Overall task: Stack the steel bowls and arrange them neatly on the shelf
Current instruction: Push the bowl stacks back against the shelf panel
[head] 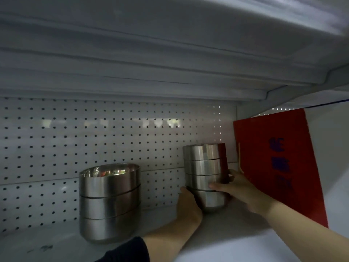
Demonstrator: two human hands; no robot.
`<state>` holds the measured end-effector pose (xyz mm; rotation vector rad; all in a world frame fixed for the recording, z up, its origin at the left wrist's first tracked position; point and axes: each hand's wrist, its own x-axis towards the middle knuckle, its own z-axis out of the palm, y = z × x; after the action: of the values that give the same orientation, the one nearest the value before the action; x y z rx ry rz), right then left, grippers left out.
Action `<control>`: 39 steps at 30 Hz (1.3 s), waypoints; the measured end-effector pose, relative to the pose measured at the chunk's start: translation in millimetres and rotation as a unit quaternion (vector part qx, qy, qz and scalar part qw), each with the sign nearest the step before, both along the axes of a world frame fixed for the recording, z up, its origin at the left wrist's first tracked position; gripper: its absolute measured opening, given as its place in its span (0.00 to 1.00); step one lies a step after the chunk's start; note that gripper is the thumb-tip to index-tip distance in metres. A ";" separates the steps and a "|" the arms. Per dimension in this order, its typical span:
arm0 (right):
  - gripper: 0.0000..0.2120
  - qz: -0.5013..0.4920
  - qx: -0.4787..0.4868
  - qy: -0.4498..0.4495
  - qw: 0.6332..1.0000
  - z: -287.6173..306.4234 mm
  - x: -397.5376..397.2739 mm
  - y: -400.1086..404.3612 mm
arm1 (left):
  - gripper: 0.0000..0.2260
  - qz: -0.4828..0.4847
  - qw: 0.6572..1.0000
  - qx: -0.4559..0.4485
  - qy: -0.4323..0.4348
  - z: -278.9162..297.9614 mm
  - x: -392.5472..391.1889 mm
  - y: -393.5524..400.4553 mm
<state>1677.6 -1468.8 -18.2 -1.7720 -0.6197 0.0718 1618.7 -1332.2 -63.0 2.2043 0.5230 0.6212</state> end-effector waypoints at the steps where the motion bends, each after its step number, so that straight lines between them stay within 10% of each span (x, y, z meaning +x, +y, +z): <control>1: 0.38 -0.005 0.006 -0.003 1.000 -1.6 3.0 0.6 | 0.21 -0.001 1.000 -0.013 -0.001 -0.5 3.5 -0.3; 24: 0.35 -0.013 0.025 -0.013 1.000 1.9 3.4 -4.1 | 0.26 -0.057 0.995 0.054 0.058 24.9 -18.5 -0.5; 30: 0.28 -0.154 0.093 -0.269 0.946 49.4 -59.2 -7.1 | 0.27 -0.033 0.945 0.312 -0.095 94.2 -129.7 29.2; 34: 0.23 -0.026 -0.020 -0.354 0.935 75.4 -119.1 35.6 | 0.29 0.110 0.901 0.387 -0.161 119.8 -206.2 83.2; 39: 0.45 0.115 -0.263 -0.255 0.924 70.5 -147.6 112.9 | 0.27 0.218 0.928 0.301 -0.038 96.0 -230.2 149.2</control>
<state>1530.0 -1355.8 52.3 -2.2470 -1.2789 -0.0750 1388.5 -1183.0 33.0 2.6303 0.8853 1.2323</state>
